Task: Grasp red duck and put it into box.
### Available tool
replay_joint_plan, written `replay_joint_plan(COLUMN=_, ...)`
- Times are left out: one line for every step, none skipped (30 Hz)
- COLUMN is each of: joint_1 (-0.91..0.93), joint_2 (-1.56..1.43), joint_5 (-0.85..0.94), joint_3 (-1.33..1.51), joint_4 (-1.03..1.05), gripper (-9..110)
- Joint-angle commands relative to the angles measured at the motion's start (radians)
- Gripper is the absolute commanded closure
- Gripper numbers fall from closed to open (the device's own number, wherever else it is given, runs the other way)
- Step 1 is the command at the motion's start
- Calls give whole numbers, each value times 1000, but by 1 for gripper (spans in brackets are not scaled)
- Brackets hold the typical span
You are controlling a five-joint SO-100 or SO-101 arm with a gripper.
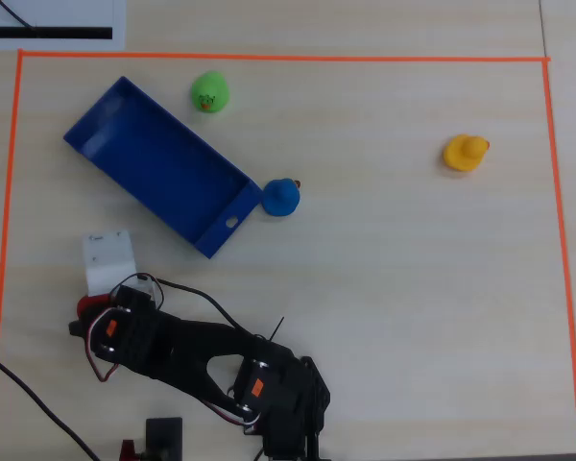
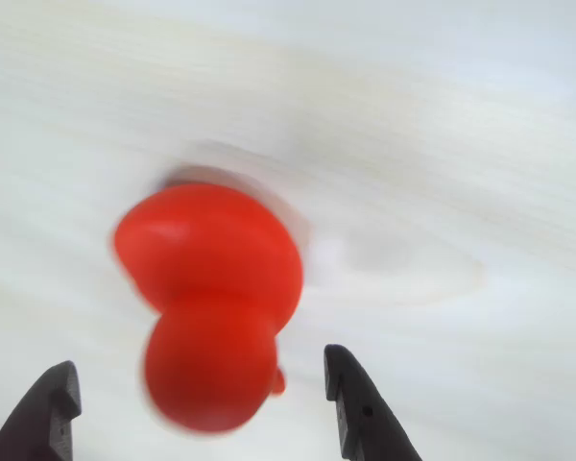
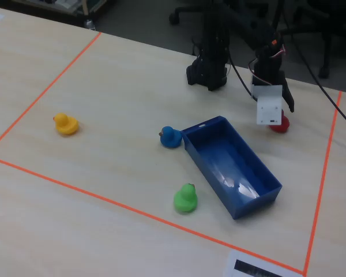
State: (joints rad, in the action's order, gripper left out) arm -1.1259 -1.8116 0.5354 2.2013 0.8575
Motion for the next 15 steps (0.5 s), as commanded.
replay_joint_plan(joint_1=-15, joint_2=-2, joint_5=-6, joint_3=8, joint_4=-46, gripper=70)
replay_joint_plan(joint_1=-15, joint_2=0, joint_5=-8, joint_3=12, joint_4=-54, gripper=70)
replay_joint_plan(joint_1=-12, joint_2=0, joint_5=-11, joint_3=14, joint_4=-60, gripper=71)
replay_joint_plan(joint_1=-11, joint_2=0, joint_5=-14, joint_3=15, joint_4=-67, gripper=72)
replay_joint_plan(joint_1=-9, joint_2=0, joint_5=-20, joint_3=15, joint_4=-75, gripper=74)
replay_joint_plan(joint_1=-8, joint_2=0, joint_5=-28, joint_3=15, joint_4=-81, gripper=76)
replay_joint_plan(joint_1=-6, joint_2=0, joint_5=-35, joint_3=15, joint_4=-87, gripper=79)
replay_joint_plan(joint_1=-6, joint_2=0, joint_5=-44, joint_3=17, joint_4=-95, gripper=81)
replay_joint_plan(joint_1=-6, joint_2=0, joint_5=-49, joint_3=17, joint_4=-100, gripper=83)
replay_joint_plan(joint_1=-6, joint_2=2, joint_5=-51, joint_3=17, joint_4=-101, gripper=88)
replay_joint_plan(joint_1=-5, joint_2=2, joint_5=-51, joint_3=17, joint_4=-101, gripper=94)
replay_joint_plan(joint_1=-3, joint_2=2, joint_5=-49, joint_3=18, joint_4=-101, gripper=101)
replay_joint_plan(joint_1=3, joint_2=2, joint_5=-49, joint_3=18, joint_4=-101, gripper=101)
replay_joint_plan(joint_1=11, joint_2=2, joint_5=-49, joint_3=18, joint_4=-95, gripper=101)
replay_joint_plan(joint_1=20, joint_2=-6, joint_5=-49, joint_3=17, joint_4=-87, gripper=101)
